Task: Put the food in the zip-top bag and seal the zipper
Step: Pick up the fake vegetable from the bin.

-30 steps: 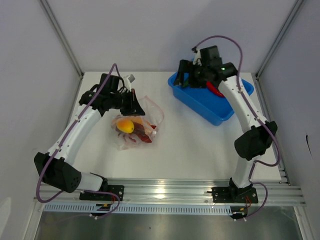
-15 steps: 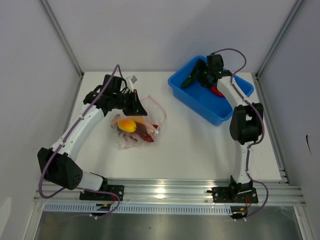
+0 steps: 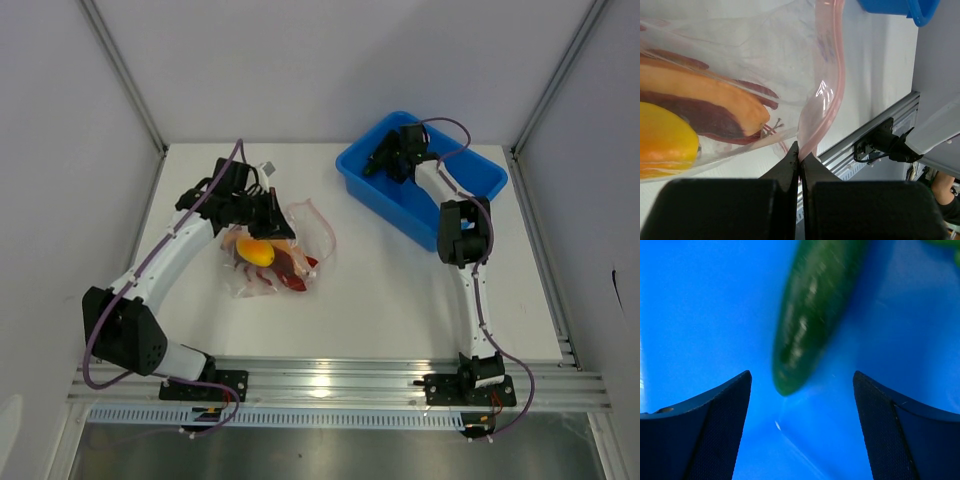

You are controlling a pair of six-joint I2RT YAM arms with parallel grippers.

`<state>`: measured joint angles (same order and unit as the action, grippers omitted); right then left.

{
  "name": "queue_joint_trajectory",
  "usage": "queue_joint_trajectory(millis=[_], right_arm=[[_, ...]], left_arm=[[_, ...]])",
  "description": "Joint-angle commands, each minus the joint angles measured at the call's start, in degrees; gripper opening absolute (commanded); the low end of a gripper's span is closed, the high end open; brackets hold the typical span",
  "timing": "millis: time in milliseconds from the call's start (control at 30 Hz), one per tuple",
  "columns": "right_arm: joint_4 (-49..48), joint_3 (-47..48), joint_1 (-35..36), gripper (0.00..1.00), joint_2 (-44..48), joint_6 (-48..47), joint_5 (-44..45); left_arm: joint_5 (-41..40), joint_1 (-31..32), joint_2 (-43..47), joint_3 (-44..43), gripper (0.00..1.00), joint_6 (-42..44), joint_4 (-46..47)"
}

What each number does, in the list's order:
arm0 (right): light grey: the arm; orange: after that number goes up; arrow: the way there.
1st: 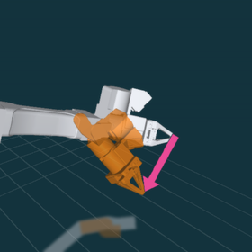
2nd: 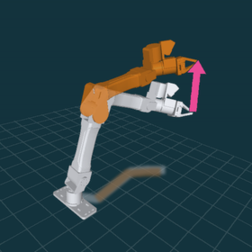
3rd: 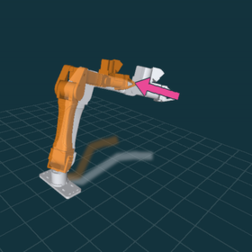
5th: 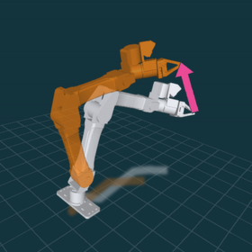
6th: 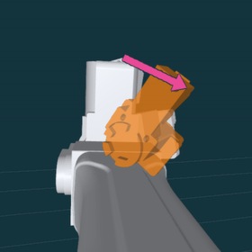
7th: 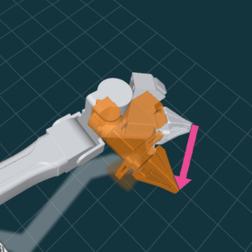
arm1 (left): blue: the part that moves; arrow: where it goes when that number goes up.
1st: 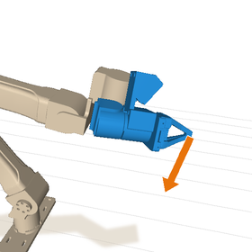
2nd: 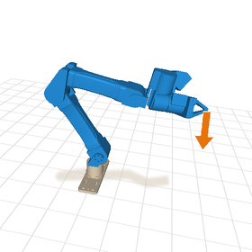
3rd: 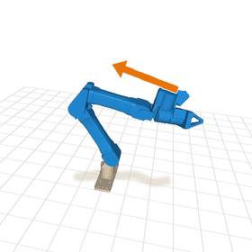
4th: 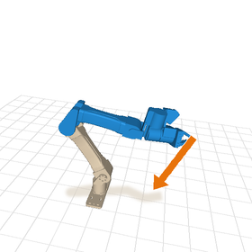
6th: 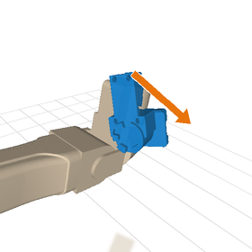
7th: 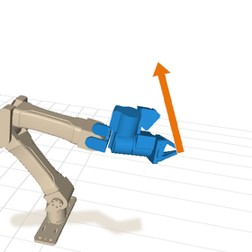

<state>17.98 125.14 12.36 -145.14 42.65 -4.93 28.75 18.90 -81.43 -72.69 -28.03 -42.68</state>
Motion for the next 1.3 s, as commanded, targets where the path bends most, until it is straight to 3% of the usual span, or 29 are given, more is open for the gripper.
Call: queue_joint_trajectory(millis=[0,200,700,1033,1267], right_arm=[[-2.59,4.85,-0.23,0.83,-2.51,1.72,0.27],[-3.83,5.11,-0.58,0.81,-4.45,4.37,0.09],[-1.63,8.1,-0.67,0.6,-9.37,8.5,0.09],[-0.57,7.49,-1.55,0.16,-9.46,9.82,-0.25],[-3.3,2.92,-2.78,0.01,-4.45,7.97,-2.36]], left_arm=[[-0.19,0.26,-1.18,0.0,0.0,-1.85,2.95],[-0.45,0.26,-2.42,-0.79,0.01,-2.12,2.25],[-1.24,0.26,-2.16,-0.09,0.01,-2.2,0.84],[-1.42,0.18,-2.24,-0.26,0.0,-1.68,0.22],[-0.89,0.18,-2.86,-0.7,0.01,-1.24,0.66]])
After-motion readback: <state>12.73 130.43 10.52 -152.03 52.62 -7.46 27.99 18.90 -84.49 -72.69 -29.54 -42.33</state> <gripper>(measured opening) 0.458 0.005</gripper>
